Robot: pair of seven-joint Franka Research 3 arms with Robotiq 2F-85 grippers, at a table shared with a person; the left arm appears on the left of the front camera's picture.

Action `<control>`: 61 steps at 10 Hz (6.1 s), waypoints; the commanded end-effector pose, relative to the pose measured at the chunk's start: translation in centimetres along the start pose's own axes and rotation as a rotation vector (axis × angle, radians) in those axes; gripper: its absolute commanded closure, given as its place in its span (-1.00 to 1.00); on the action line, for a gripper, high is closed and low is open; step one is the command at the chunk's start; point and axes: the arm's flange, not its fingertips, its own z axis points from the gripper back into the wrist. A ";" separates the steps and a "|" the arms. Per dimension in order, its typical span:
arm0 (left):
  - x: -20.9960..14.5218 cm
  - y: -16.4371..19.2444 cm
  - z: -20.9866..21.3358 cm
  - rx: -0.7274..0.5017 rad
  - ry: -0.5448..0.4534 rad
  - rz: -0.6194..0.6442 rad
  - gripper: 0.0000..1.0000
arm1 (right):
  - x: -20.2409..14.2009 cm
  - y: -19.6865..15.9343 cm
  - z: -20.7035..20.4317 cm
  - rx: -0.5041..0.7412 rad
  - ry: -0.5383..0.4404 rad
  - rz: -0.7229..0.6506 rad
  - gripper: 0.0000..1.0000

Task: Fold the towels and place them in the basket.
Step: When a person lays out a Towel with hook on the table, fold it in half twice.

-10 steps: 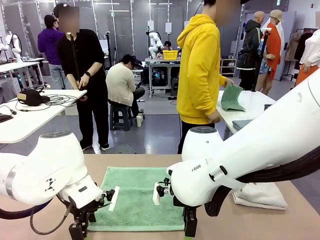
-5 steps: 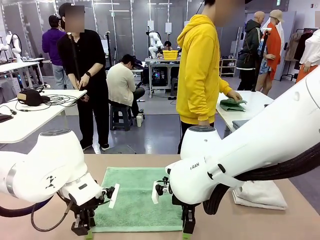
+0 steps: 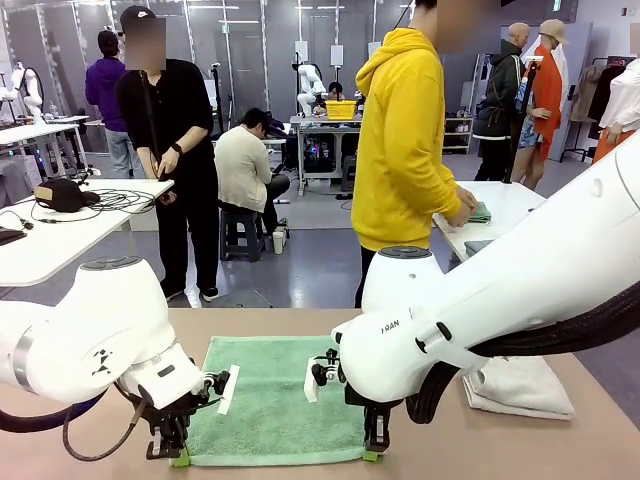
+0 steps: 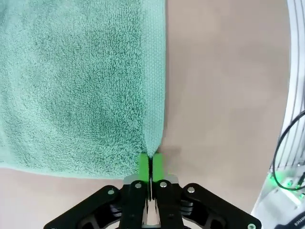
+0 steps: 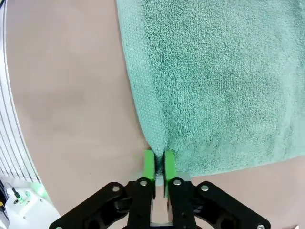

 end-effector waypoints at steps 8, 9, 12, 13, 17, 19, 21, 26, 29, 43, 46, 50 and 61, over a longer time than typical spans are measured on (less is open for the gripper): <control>-0.8 -2.4 4.1 0.002 -0.075 0.029 1.00 | -0.2 2.2 4.3 -0.038 -0.042 -0.018 1.00; -0.8 -2.8 5.3 0.018 -0.072 0.048 1.00 | -0.4 2.6 5.2 -0.052 -0.046 -0.012 1.00; -0.9 -2.8 7.4 0.086 -0.093 0.082 1.00 | -0.7 3.6 6.9 -0.093 -0.067 0.001 1.00; 0.4 -0.8 7.2 0.065 -0.085 0.048 1.00 | 0.0 2.5 6.6 -0.083 -0.057 0.001 1.00; 0.4 -0.8 7.2 0.065 -0.085 0.048 1.00 | 0.0 2.5 6.6 -0.083 -0.057 0.001 1.00; 0.4 -0.9 7.4 0.063 -0.088 0.054 0.94 | -0.3 2.7 6.6 -0.081 -0.057 0.001 0.93; 0.6 2.7 10.4 0.073 -0.126 0.102 0.94 | 0.1 0.2 9.2 -0.051 -0.069 -0.050 0.93; 1.2 10.8 10.9 -0.029 -0.154 0.175 0.94 | 2.2 -7.8 10.4 0.009 -0.023 -0.111 0.93; 1.7 16.5 10.4 -0.093 -0.045 0.056 0.94 | 3.5 -13.5 10.1 0.048 0.027 -0.107 0.93; 1.9 25.5 3.6 -0.037 0.077 0.030 0.94 | 4.8 -21.7 3.8 -0.015 0.150 -0.021 0.93; 1.8 25.5 3.2 -0.021 0.083 0.030 0.81 | 4.7 -21.6 3.4 -0.025 0.110 -0.042 0.74; 1.4 24.9 3.5 0.039 0.084 0.045 -0.57 | 4.8 -21.2 3.8 -0.094 0.090 -0.052 -0.88; 1.3 22.5 6.1 0.048 0.083 0.119 -0.22 | 4.9 -19.3 6.5 -0.091 0.152 -0.117 -1.00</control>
